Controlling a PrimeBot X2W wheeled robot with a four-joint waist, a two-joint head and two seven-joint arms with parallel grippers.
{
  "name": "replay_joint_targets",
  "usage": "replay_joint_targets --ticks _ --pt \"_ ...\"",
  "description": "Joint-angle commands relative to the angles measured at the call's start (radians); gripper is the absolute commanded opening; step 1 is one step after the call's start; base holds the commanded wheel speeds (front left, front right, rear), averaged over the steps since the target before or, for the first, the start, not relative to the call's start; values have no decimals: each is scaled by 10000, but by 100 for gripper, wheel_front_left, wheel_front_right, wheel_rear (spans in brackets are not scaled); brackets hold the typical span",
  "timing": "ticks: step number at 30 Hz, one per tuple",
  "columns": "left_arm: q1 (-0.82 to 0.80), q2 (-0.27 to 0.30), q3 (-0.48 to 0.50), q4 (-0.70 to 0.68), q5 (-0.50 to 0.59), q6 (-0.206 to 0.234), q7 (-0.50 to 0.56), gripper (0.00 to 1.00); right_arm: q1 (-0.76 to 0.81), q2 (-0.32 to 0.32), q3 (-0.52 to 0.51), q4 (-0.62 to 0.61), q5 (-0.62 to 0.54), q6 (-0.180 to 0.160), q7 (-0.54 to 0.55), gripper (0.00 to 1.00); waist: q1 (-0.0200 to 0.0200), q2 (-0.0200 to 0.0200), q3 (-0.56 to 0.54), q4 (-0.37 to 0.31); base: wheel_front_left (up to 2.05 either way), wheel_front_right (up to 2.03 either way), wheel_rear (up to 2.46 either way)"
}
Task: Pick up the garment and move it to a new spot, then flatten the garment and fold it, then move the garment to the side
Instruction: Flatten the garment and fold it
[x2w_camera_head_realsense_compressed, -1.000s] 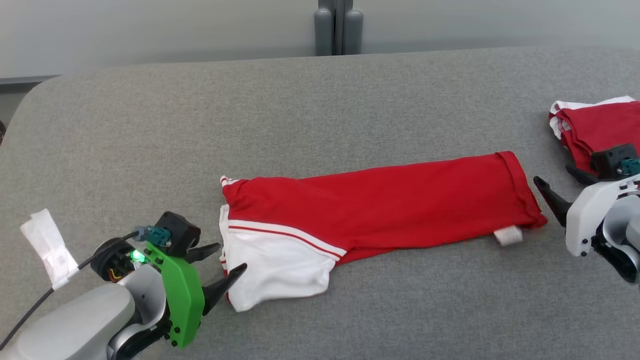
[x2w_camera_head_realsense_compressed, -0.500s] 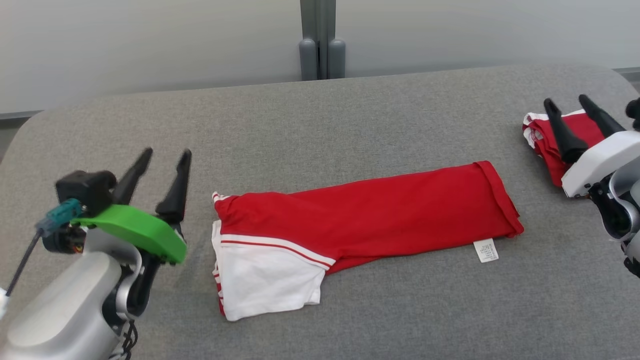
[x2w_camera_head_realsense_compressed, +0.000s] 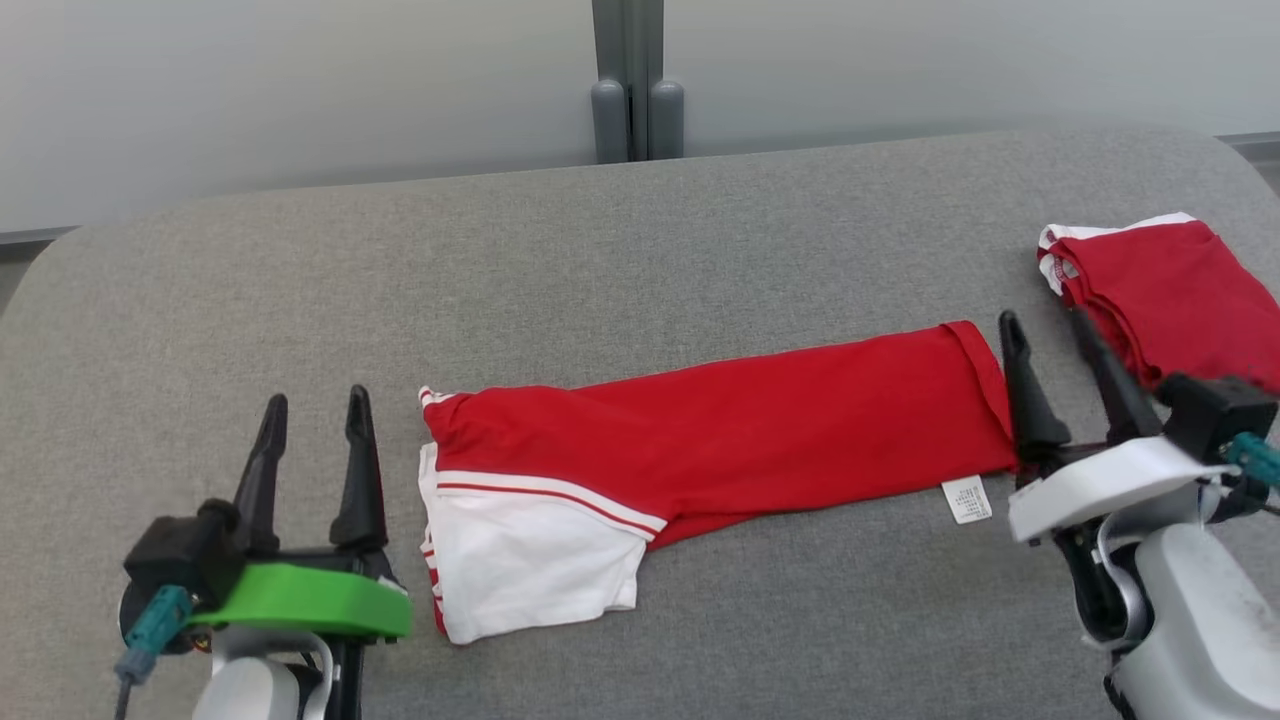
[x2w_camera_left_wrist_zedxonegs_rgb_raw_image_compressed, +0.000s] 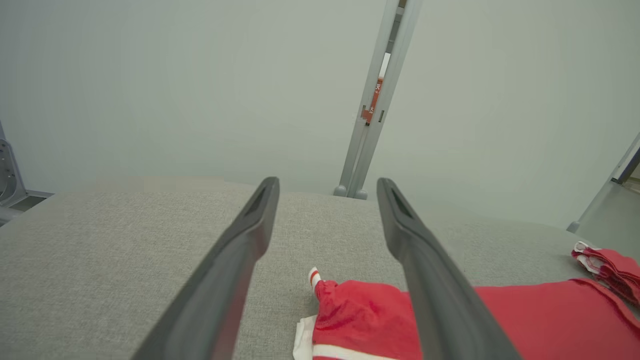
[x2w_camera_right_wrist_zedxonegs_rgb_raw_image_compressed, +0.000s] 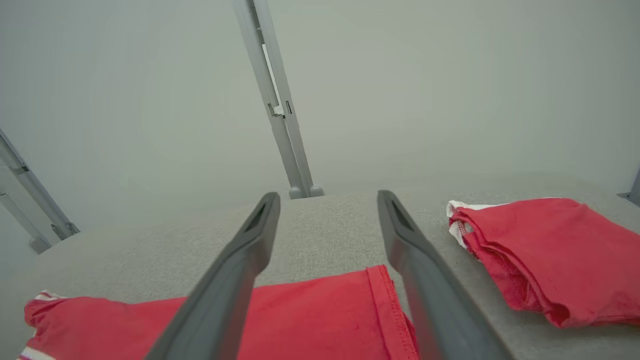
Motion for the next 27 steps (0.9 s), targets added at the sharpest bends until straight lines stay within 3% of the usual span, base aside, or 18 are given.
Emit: replay_joint_targets --ticks 1,4,11,19,27 --pt "325 -214 185 146 345 -216 -21 100 271 83 -57 -111 -287 -1 -19 100 1 0 -28 -2 0 0 0" --pt "604 -649 593 391 996 -680 -23 100 602 436 -234 -264 -654 -1 -20 100 1 0 -52 18 0 0 0" --pt "402 -1101 906 751 1698 -1184 -24 100 749 726 -498 -144 -1071 -1 -20 100 1 0 351 258 0 0 0" --pt "-125 -1189 610 1118 2010 -1341 -24 100 139 782 -936 1395 -1432 -1 -20 100 1 0 1042 800 0 0 0" --pt "-418 -1205 132 1363 1941 -1356 -24 100 -699 684 -2184 3092 -1884 -1 -21 100 1 0 1484 1355 0 0 0"
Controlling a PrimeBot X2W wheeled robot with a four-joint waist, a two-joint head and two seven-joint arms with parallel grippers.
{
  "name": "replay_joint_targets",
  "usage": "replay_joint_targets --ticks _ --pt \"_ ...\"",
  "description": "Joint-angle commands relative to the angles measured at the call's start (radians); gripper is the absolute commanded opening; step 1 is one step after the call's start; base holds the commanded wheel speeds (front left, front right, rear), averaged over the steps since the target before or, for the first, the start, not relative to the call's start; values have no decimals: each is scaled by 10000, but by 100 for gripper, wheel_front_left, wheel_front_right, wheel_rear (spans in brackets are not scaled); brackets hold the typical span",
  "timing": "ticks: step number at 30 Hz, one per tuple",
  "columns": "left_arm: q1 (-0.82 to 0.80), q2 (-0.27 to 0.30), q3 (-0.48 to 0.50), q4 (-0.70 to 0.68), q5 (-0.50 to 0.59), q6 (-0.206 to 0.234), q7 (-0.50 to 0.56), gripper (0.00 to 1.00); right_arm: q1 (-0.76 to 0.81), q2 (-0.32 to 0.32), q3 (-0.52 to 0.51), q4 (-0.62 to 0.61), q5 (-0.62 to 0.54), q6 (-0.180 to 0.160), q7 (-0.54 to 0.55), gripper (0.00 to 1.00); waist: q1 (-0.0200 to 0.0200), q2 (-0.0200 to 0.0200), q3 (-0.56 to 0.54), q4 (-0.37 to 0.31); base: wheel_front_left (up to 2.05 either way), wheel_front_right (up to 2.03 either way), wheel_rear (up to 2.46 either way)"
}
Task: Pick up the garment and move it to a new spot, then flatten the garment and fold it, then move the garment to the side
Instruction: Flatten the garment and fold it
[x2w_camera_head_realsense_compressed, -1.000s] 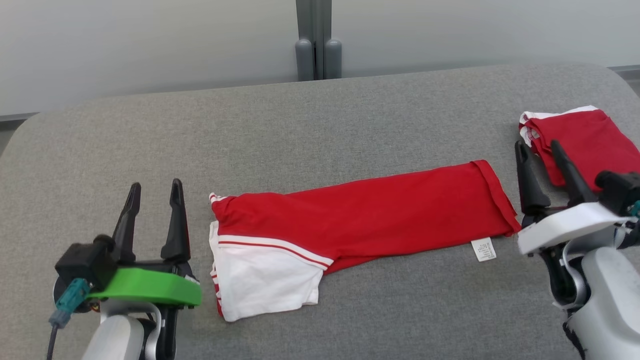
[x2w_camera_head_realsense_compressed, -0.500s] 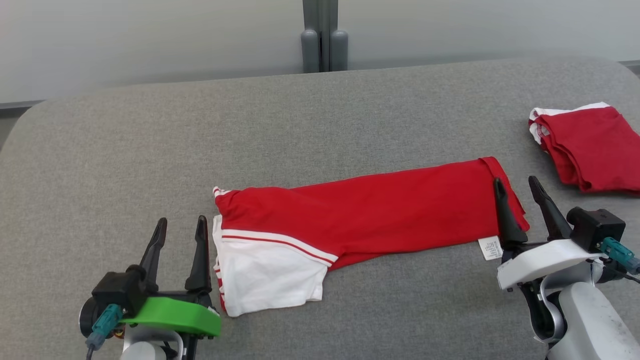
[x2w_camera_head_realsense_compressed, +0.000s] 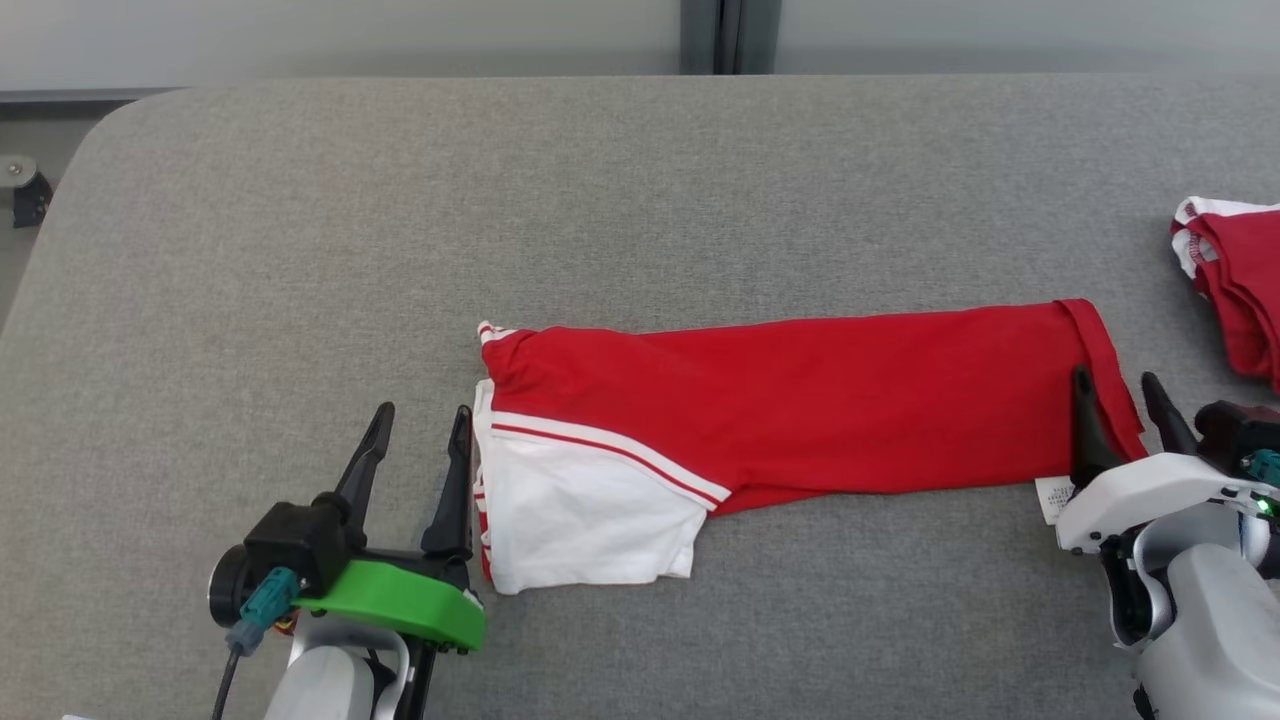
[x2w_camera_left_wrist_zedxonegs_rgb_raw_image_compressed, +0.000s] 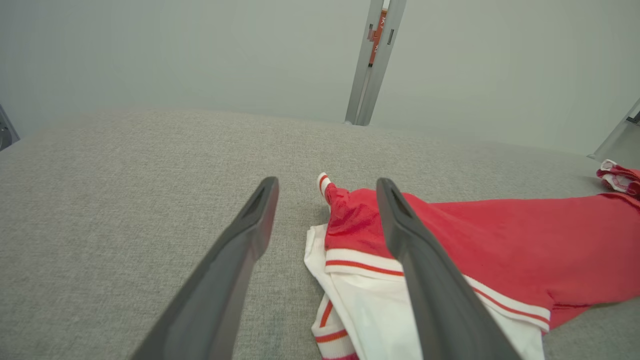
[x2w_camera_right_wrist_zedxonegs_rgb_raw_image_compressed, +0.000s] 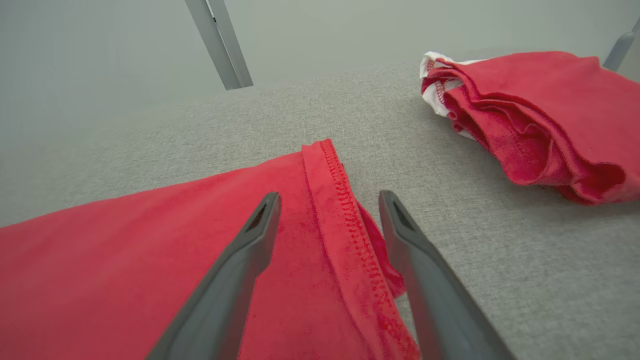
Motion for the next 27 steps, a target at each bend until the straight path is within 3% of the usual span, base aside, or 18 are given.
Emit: replay_joint_targets --ticks 1,9,15,16,17,18,27 --pt "-163 8 -84 47 7 -23 -24 100 -197 -11 -282 280 21 -1 -24 100 1 0 269 318 0 0 0" --pt "-345 48 -79 105 -60 -25 -25 100 -745 -7 -972 2085 -74 -1 0 100 1 0 391 561 0 0 0" --pt "-190 59 -58 177 -37 -26 -25 100 -818 177 -718 2685 31 -1 13 100 1 0 286 427 0 0 0" --pt "-167 60 -59 193 -30 -26 -25 100 -815 219 -646 2704 80 -1 13 83 1 0 260 392 0 0 0" --pt "-140 59 -59 216 -31 -26 -25 100 -818 249 -537 2687 121 -1 13 14 1 0 220 340 0 0 0" --pt "-125 60 -69 231 -30 -26 -25 100 -800 271 -434 2636 164 -1 11 0 1 0 181 291 0 0 0" --pt "-112 42 24 295 -120 -27 -25 100 -619 -366 -950 2111 205 -10 -14 0 1 0 -177 -70 0 0 0"
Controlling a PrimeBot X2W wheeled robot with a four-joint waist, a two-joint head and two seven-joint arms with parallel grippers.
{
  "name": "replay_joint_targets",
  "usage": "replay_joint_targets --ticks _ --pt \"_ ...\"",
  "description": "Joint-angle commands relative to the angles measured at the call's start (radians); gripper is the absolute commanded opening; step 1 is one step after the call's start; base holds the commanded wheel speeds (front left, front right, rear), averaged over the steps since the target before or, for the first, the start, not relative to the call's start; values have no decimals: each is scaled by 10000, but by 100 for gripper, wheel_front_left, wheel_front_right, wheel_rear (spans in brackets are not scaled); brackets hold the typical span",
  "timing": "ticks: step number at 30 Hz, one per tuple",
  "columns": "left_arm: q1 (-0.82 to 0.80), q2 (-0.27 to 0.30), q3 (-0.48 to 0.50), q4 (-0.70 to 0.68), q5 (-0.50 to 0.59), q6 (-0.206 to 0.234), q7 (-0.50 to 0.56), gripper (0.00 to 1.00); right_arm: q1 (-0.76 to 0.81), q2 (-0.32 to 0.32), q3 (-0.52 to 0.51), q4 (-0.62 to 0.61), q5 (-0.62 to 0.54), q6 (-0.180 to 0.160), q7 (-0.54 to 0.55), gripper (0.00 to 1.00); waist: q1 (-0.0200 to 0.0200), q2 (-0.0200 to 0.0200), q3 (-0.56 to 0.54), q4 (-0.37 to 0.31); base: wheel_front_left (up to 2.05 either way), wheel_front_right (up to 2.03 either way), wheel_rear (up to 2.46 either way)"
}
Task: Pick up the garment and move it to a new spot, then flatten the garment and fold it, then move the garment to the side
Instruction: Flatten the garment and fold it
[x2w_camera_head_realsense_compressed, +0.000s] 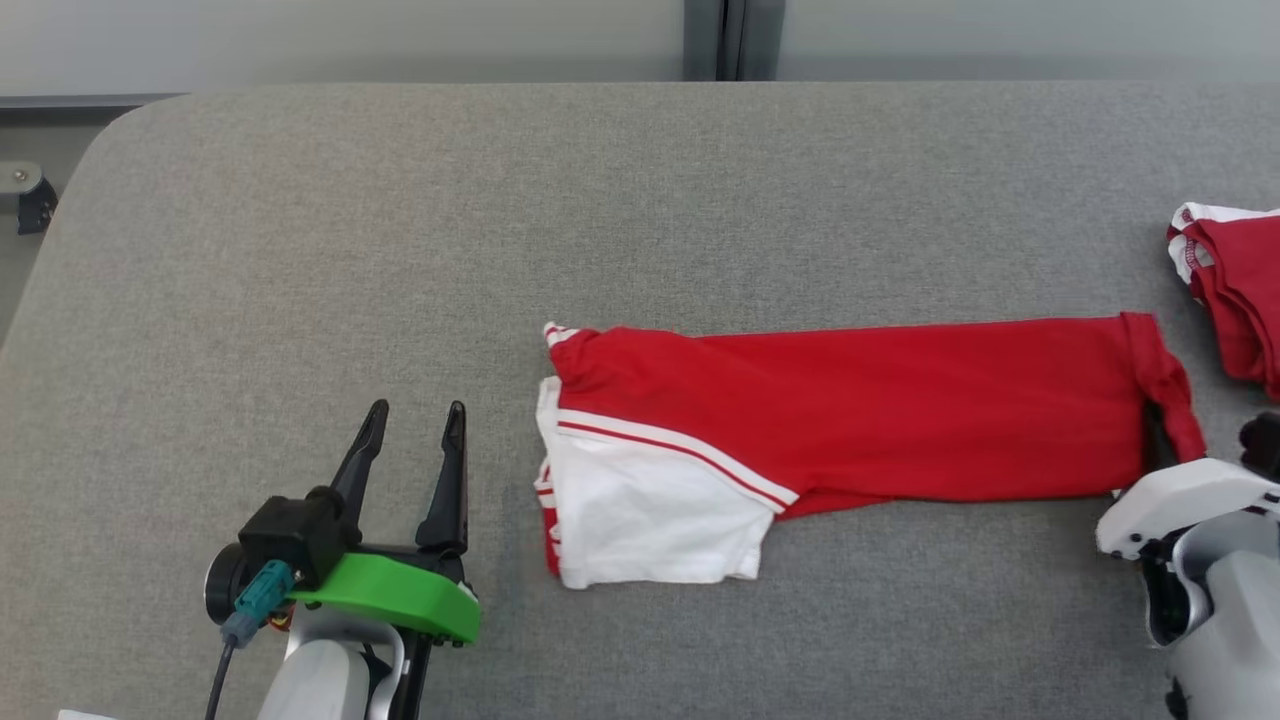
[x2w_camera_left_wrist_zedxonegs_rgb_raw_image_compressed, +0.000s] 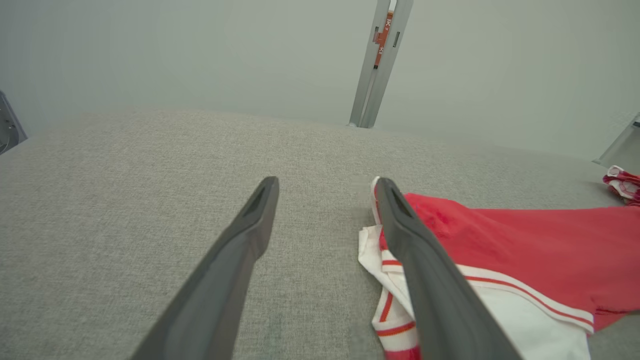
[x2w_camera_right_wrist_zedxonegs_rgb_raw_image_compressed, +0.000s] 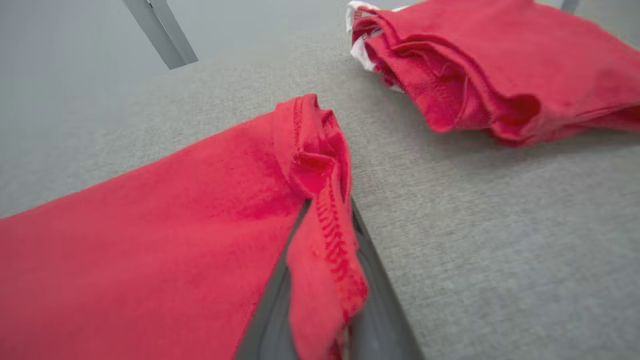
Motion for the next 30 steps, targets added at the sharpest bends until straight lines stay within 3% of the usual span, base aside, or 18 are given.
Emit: replay_joint_targets --ticks 1,5,11,23,30 --pt "92 31 4 51 -17 -23 -25 100 176 -211 -284 -104 -199 -21 3 0 0 -1 -154 -116 0 0 0" --pt "208 22 -24 89 -88 -23 -25 100 293 -159 -680 -388 -585 -20 3 0 0 -1 -440 -149 0 0 0" --pt "518 5 92 104 -239 -23 -25 100 456 342 -363 -1396 -476 -17 3 0 0 -1 -984 -89 0 0 0" --pt "1008 1 -103 208 -446 -24 -25 100 492 1421 2647 -2860 617 -12 394 0 0 -1 -1656 708 0 0 0" --pt "1041 1 -260 289 -372 -24 -25 100 563 1556 4446 -2828 1555 -12 444 0 0 -1 -1760 1356 0 0 0"
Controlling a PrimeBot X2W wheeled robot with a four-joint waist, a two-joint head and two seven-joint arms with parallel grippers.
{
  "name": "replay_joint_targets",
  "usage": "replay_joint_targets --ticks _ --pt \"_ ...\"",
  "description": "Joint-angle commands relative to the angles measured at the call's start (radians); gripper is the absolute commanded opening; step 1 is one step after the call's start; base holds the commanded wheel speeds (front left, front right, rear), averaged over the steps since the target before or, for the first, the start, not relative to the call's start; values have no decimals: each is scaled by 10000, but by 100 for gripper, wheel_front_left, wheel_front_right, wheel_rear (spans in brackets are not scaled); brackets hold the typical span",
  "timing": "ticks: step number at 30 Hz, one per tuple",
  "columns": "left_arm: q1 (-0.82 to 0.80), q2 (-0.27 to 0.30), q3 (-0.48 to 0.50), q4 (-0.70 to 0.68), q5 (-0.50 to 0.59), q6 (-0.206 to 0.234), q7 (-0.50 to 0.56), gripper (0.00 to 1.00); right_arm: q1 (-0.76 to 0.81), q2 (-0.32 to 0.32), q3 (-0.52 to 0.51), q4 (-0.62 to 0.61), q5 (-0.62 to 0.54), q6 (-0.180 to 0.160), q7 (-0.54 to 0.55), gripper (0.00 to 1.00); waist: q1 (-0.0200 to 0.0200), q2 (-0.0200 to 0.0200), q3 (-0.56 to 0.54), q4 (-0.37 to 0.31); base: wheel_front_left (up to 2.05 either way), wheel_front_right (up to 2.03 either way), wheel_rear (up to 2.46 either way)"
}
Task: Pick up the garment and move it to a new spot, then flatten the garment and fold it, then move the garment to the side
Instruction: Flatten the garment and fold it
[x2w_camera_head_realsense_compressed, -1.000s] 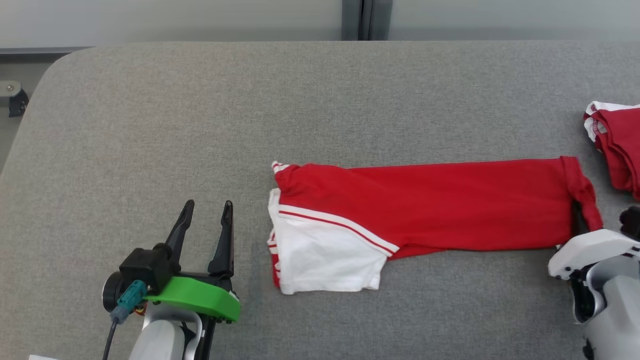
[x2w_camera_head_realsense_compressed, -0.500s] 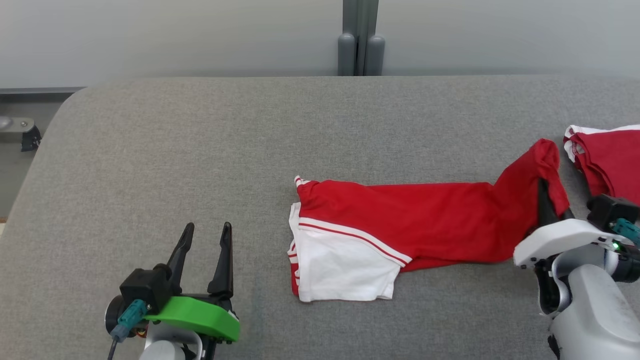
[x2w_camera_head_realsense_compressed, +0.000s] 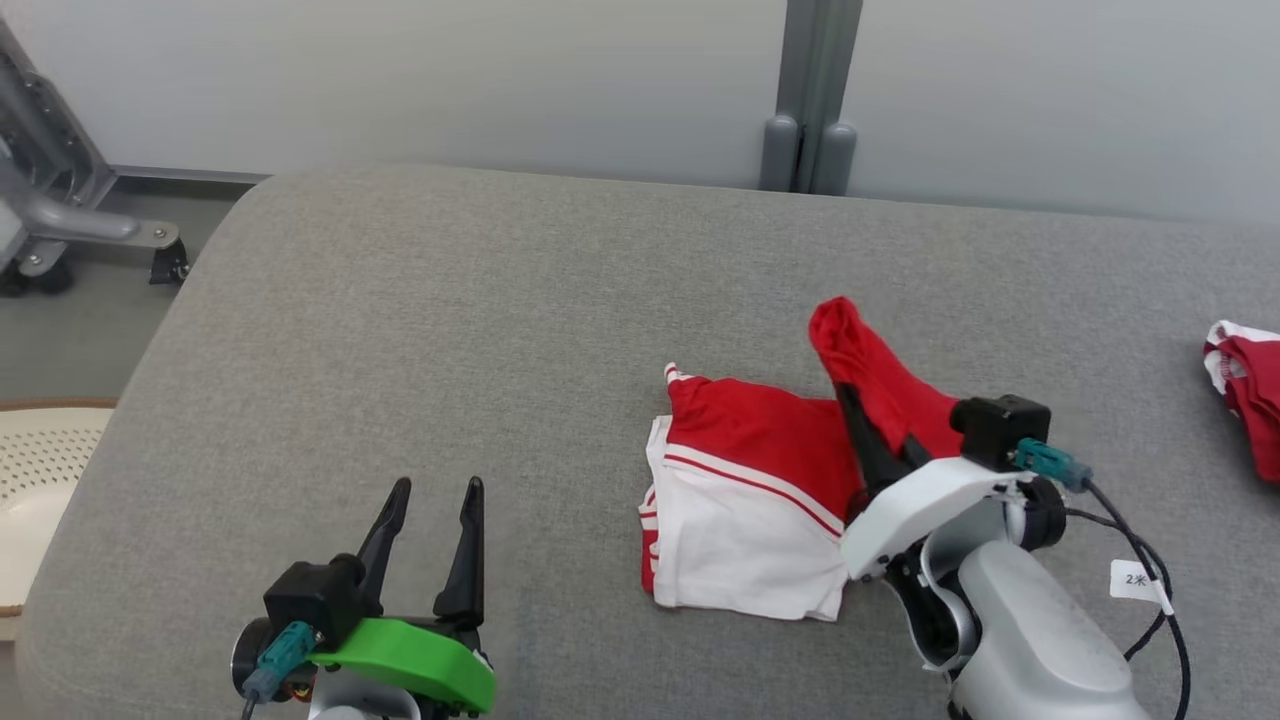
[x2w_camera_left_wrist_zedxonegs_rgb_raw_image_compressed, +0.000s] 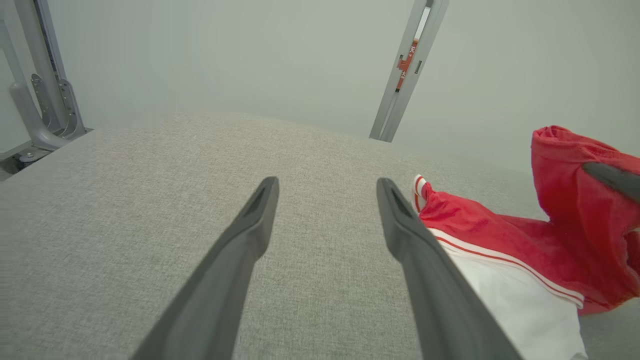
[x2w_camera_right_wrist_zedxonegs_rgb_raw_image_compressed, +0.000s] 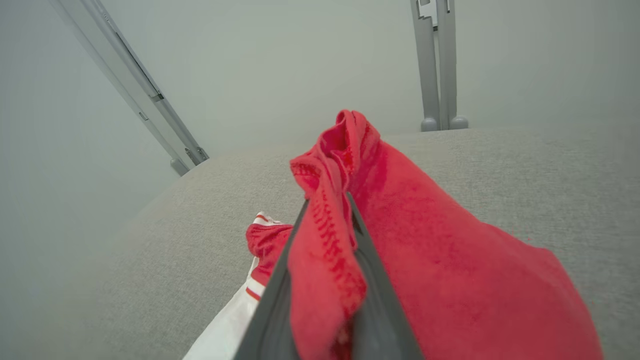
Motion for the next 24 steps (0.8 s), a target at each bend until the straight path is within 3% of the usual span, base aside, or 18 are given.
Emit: replay_joint_targets --ticks 1,8,17,18,19,24 --pt "131 25 -26 22 27 -24 -22 100 111 -5 317 81 293 -1 -98 0 0 0 -111 403 0 0 0" --pt "210 26 -216 78 -61 -24 -22 100 -223 -12 1657 974 1290 -1 -335 0 0 0 -2 984 0 0 0" --pt "-3 24 -394 80 -105 -24 -22 100 -566 -11 2289 2271 1610 -1 -518 0 0 0 268 1406 0 0 0" --pt "0 24 -385 76 -105 -24 -22 100 -607 -11 2374 2360 1597 -1 -512 19 0 0 290 1421 0 0 0" --pt "7 23 -379 76 -89 -24 -23 100 -655 -11 2392 2373 1590 -1 -508 100 0 0 307 1427 0 0 0" --pt "67 24 -280 119 -66 -24 -23 100 -442 0 3346 1806 2369 -1 -506 100 0 0 305 1355 0 0 0"
